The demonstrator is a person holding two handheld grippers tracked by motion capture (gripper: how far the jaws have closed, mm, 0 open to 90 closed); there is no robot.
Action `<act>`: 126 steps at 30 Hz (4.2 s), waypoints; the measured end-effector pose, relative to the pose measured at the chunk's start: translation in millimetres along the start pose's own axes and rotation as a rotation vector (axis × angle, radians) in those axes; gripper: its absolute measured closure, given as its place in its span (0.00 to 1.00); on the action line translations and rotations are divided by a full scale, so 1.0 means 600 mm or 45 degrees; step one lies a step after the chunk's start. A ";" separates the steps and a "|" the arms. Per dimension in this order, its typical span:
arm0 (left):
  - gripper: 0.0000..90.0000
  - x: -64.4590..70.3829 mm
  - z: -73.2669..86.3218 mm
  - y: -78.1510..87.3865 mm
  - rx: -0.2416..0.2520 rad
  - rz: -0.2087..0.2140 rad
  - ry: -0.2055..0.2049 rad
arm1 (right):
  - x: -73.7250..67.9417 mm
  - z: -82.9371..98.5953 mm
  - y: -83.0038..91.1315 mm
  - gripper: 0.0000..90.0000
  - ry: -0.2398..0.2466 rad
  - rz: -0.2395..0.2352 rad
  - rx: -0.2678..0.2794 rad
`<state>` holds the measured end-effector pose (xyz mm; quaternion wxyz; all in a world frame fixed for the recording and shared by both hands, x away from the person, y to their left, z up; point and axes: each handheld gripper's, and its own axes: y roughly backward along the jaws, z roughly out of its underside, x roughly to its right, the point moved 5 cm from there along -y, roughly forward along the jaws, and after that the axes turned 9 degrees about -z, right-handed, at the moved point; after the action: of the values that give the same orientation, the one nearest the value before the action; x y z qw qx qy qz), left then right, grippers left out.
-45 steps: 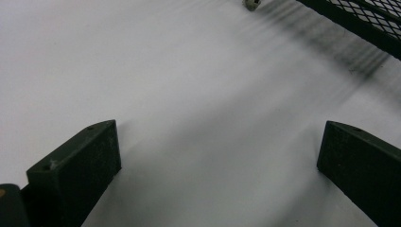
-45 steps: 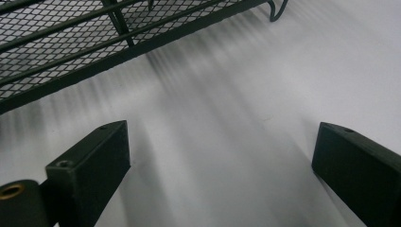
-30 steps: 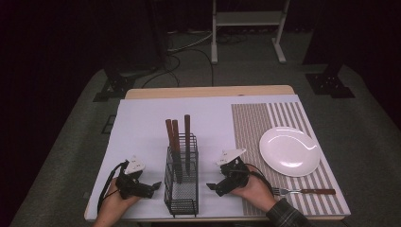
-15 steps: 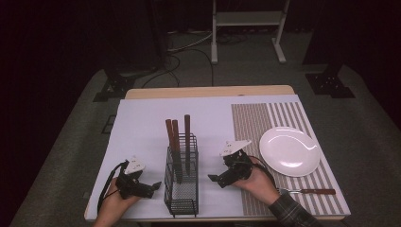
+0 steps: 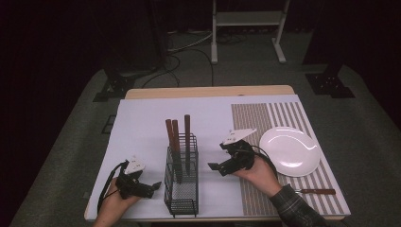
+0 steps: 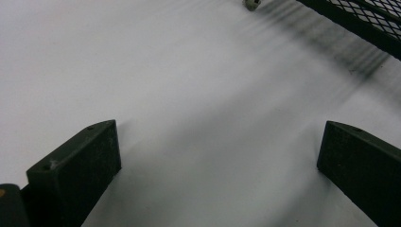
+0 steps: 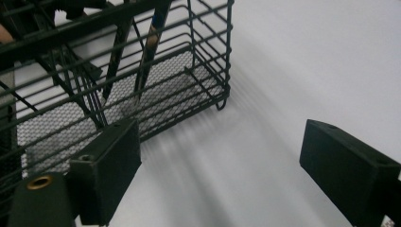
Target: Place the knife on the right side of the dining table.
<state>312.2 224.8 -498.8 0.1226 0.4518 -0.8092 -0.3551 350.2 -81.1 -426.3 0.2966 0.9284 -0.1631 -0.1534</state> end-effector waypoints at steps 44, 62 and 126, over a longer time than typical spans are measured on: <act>0.00 0.000 0.000 0.000 0.002 -0.002 -0.001 | 0.011 -0.149 0.017 0.23 0.014 -0.087 0.246; 0.00 -0.001 0.000 0.001 -0.006 0.002 -0.006 | 0.018 -0.195 -0.013 0.30 0.011 -0.117 0.302; 0.00 0.000 0.000 0.000 -0.002 0.001 -0.001 | -0.042 -0.236 0.028 0.88 0.083 -0.337 0.418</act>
<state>312.1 225.0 -498.7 0.1229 0.4511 -0.8091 -0.3559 378.3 -13.3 -301.2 0.1239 0.9820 -0.0529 -0.1322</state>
